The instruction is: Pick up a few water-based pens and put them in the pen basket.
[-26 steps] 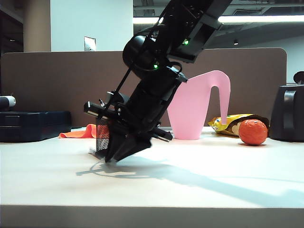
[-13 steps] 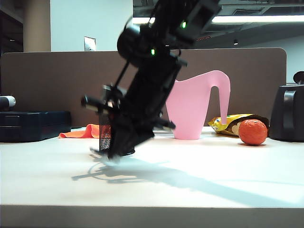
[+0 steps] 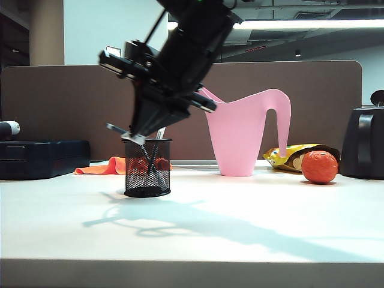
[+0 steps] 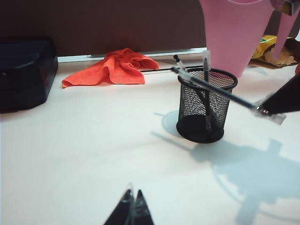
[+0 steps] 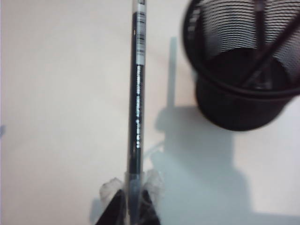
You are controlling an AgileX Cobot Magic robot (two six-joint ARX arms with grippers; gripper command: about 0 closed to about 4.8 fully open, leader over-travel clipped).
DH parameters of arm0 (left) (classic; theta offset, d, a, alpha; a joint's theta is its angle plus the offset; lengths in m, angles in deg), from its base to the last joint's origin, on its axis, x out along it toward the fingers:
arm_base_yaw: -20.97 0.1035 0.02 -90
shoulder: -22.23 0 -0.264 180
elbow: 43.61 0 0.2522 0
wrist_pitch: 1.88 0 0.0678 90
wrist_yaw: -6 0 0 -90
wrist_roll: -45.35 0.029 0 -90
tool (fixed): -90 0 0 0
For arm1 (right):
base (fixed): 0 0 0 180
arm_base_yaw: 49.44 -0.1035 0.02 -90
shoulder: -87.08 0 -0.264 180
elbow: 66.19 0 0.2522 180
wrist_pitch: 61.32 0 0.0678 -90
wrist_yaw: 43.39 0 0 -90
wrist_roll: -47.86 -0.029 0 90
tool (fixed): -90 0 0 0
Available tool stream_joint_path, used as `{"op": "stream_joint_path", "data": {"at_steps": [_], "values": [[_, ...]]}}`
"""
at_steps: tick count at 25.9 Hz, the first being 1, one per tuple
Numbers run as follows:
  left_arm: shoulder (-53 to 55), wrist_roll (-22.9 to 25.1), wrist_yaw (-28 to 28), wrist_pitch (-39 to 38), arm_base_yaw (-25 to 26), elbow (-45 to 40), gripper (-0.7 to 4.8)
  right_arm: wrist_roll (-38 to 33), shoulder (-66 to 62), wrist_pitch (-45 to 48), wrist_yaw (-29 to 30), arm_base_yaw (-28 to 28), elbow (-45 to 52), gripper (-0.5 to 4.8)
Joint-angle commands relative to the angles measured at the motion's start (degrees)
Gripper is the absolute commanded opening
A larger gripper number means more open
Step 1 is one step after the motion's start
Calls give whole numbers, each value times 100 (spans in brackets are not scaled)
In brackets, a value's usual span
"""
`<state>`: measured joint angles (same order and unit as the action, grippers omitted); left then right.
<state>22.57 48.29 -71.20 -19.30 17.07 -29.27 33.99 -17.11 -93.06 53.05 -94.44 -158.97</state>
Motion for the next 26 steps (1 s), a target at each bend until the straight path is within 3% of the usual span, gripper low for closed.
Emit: {"op": "stream_joint_path", "data": {"at_steps": [1,5,15,26], "values": [[4,-17,7,76,2,13,-4,-28,223,-426,-11,164,-24,-9],[4,-17,9,76,2,13,-4,52,424,-522,13,468,-96,-9],[4,-17,7,76,4,13,-4,79,-155,2090,138,741,-107,-9],[2,-17,7,76,4,13,-4,87,-1029,2983,90,837,-122,-9]]}}
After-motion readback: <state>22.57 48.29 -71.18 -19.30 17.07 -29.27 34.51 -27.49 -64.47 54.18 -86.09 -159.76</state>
